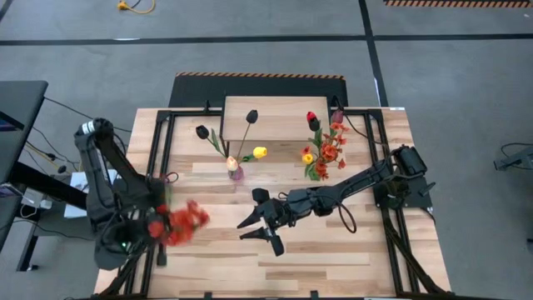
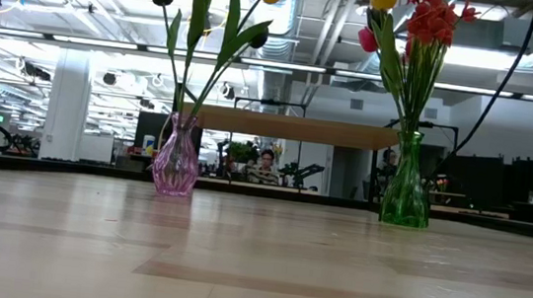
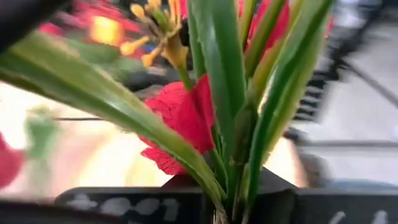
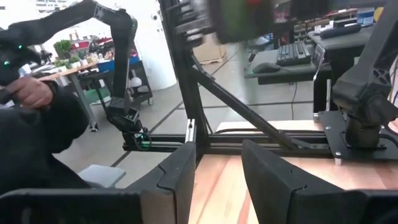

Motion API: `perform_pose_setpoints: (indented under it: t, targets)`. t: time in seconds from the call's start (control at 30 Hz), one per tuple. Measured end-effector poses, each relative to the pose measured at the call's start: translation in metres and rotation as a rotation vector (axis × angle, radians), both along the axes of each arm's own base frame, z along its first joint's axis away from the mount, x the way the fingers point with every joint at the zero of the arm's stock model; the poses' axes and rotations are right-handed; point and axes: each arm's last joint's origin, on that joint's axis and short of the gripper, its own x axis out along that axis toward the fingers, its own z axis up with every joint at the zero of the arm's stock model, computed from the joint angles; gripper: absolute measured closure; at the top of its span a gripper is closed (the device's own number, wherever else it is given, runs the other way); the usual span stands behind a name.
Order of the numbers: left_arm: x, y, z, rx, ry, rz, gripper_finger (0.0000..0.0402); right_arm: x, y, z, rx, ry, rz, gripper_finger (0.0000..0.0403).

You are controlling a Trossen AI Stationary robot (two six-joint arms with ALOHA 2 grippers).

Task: Pick and place flowers into a vace then onto a shelf
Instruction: Put the orange flowers into the purple vase

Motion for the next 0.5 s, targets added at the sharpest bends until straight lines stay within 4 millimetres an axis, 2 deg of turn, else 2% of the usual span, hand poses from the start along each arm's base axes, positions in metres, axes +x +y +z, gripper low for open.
perform_pose_setpoints:
  t: [0.1,0.27,0.4,0.5]
  targets:
    - [0.008,-0.019,-0.001,-0.023,0.021,-0.137,0.0401,-0.001,0.002,0.0,0.028,0.012,0.005,0.028]
    - [0.018,-0.039,0.002,0.141,-0.03,-0.364,0.0401,-0.004,0.012,0.0,0.047,0.017,0.052,0.028]
    - [0.028,-0.041,0.014,0.284,-0.136,-0.607,0.0401,-0.01,0.023,0.004,0.05,0.005,0.088,0.0282]
    - [0.038,-0.028,0.022,0.35,-0.178,-0.737,0.0401,-0.015,0.032,0.007,0.032,-0.016,0.112,0.0282]
